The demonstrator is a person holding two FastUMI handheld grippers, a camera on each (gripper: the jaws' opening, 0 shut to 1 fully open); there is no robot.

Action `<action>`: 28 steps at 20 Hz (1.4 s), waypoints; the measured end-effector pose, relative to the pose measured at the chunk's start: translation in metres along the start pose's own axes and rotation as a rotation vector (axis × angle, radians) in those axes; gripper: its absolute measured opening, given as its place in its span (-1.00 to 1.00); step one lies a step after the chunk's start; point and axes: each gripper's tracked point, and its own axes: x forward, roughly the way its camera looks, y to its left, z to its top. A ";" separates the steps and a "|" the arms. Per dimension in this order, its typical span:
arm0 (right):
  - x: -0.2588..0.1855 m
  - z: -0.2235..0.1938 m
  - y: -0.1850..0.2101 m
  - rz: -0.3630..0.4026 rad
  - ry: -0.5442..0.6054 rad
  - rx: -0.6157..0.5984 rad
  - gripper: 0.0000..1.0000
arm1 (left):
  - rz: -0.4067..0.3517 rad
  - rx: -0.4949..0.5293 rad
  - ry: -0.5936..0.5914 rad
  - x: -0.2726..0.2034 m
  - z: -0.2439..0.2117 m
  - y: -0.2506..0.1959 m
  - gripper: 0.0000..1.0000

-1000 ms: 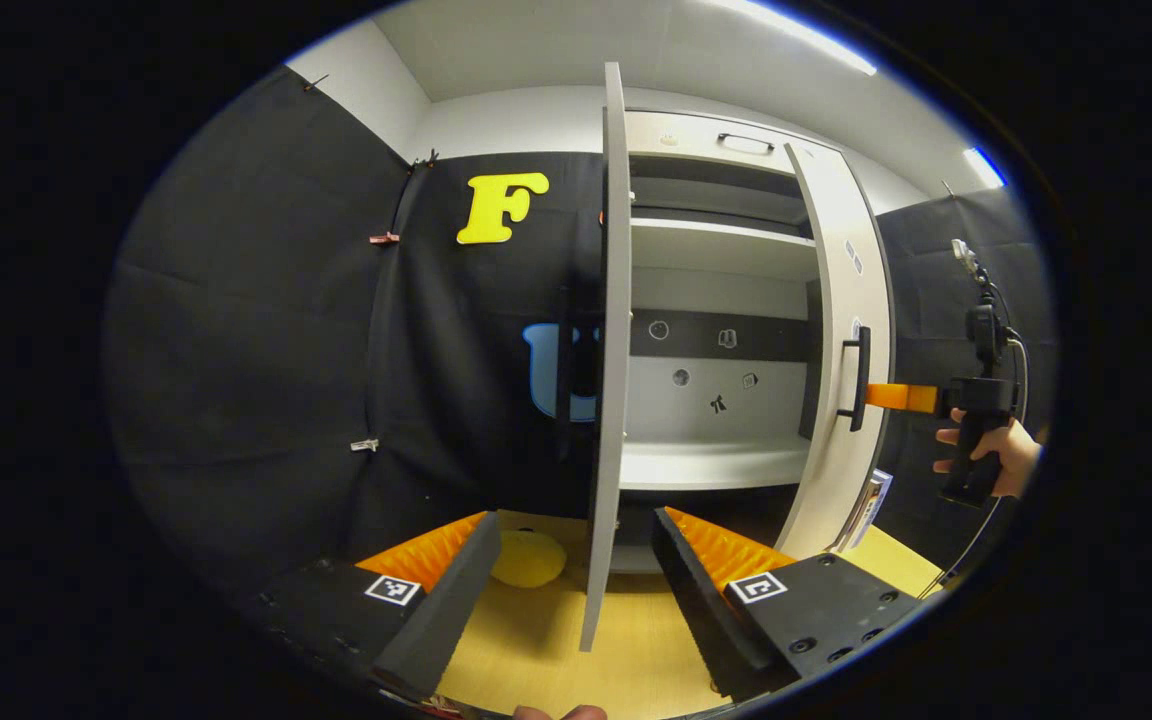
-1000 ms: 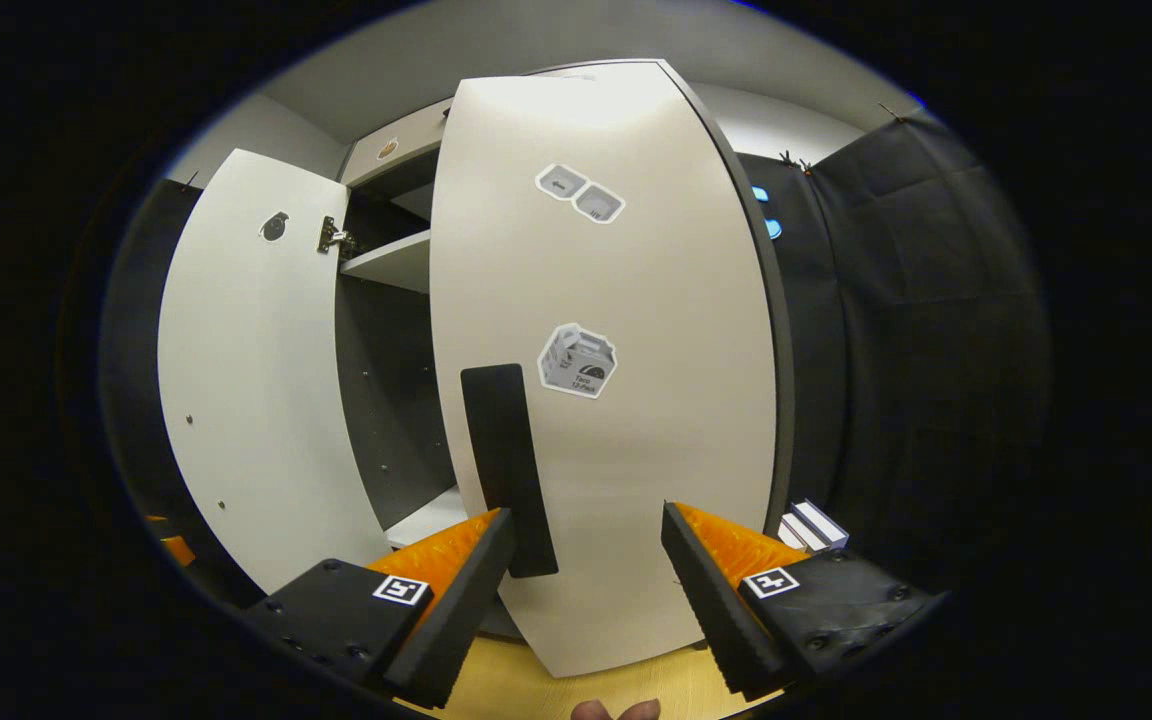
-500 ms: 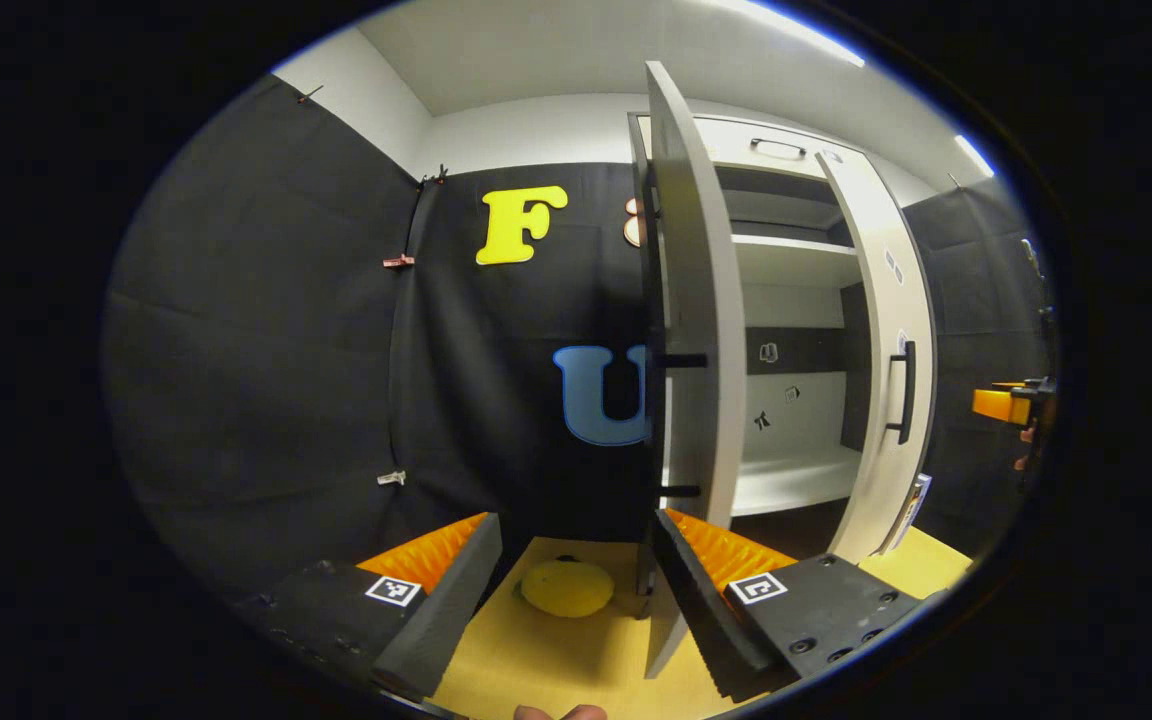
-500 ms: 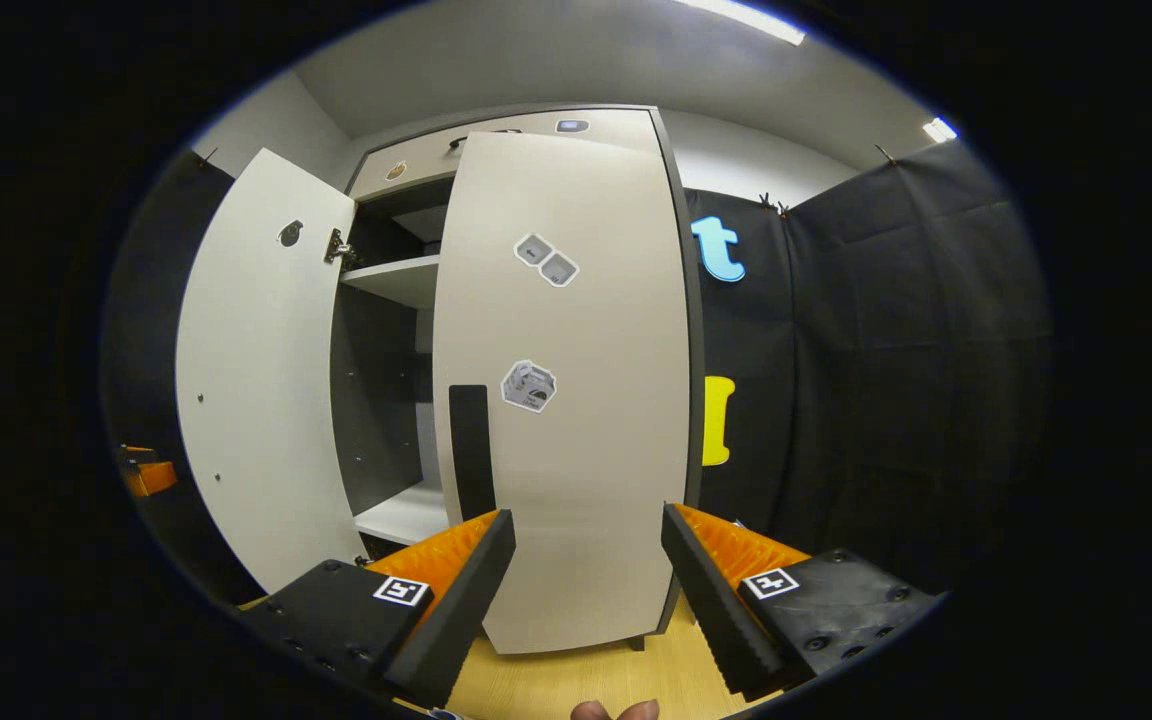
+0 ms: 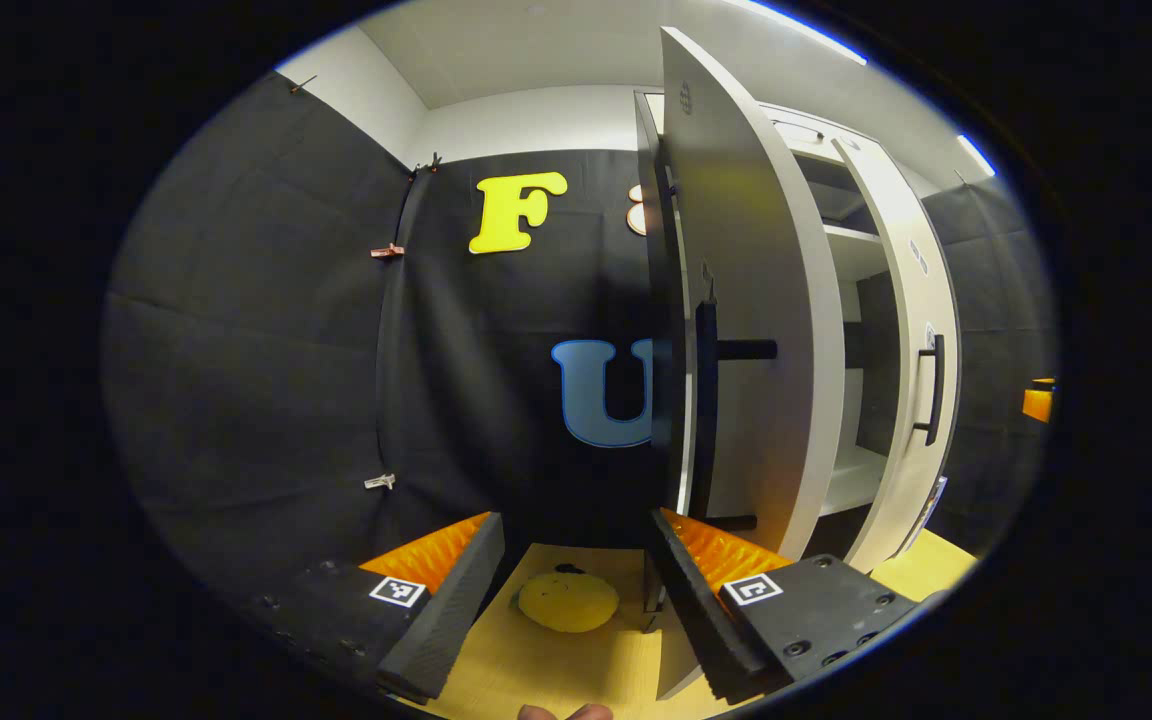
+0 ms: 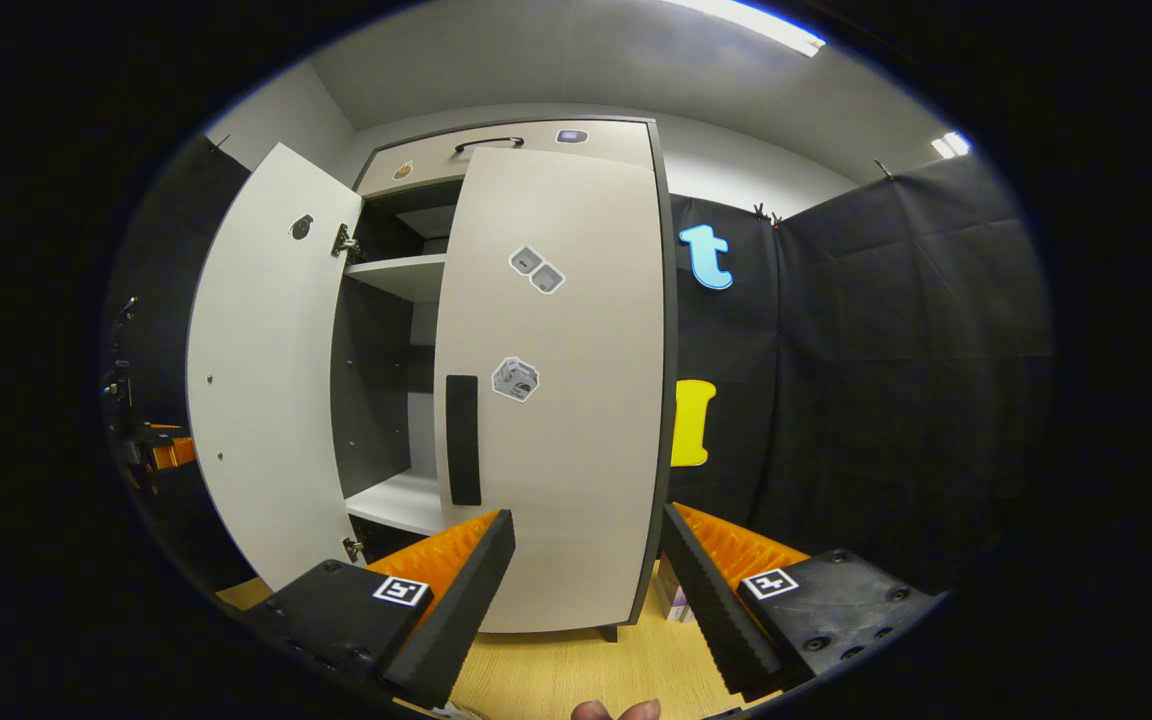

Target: Grasp the bottle in the cabinet with the left hand and place it on the coaster, then close the right door with the right hand and the left door with the left hand.

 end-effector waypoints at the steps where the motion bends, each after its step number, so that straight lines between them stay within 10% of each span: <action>1: 0.000 0.001 -0.004 -0.003 0.001 0.000 0.95 | -0.007 -0.005 0.001 -0.003 0.000 -0.004 0.86; 28: 0.006 -0.016 -0.050 -0.037 0.042 0.008 0.95 | -0.277 -0.010 0.025 0.028 -0.005 -0.233 0.87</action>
